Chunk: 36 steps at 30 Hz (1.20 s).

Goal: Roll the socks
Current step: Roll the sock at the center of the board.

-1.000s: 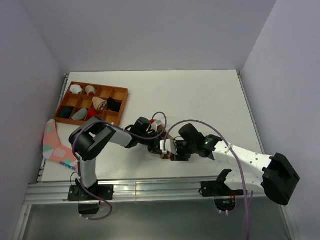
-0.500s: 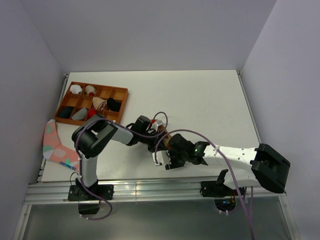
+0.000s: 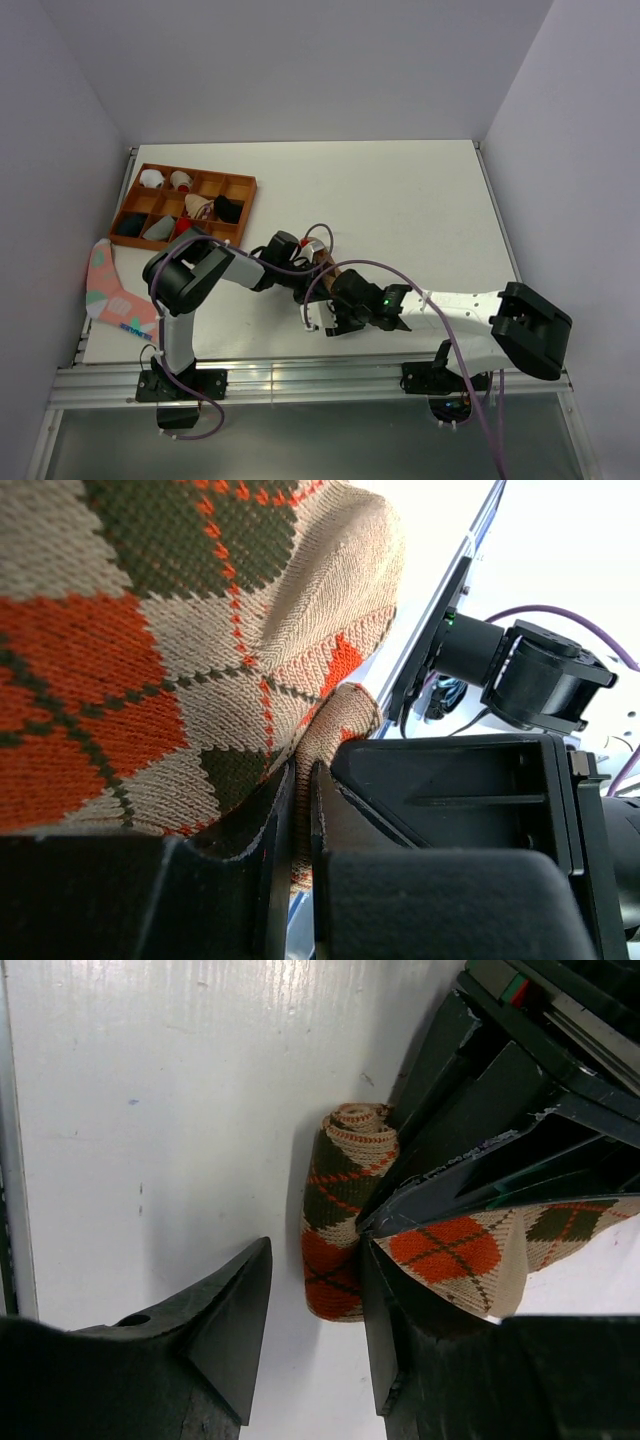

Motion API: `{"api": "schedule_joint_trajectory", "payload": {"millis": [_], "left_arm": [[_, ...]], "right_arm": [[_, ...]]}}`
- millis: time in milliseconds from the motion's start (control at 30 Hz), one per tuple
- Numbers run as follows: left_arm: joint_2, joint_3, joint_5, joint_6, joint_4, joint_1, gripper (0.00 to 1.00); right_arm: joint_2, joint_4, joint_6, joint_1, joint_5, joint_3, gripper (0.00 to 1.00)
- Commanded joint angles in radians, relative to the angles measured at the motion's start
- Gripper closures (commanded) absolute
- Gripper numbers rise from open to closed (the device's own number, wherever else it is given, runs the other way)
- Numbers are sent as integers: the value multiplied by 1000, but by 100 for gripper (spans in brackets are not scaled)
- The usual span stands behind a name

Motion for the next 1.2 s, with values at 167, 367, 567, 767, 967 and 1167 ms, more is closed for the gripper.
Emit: {"api": "schedule_joint_trajectory", "payload": {"millis": [167,367,567,767,967,1167], "left_arm": [[68,-92,-137,106,-199,-9,100],[74,-95,-142,101,-201,-9,100],[77,-97,-141,95,-195,-9,100],[64,-109,-139,90,-187,-9,100],[59,-120,-134,75,-166,-9,100],[47,-134,-144,34,-135,-9,99]], "right_arm": [[65,73,-2,3,44,-21,53],[9,86,-2,3,75,-33,50],[-31,77,-7,4,90,-29,50],[12,80,-13,3,92,-30,50],[52,64,-1,4,61,-10,53],[61,14,16,4,12,25,69]]}}
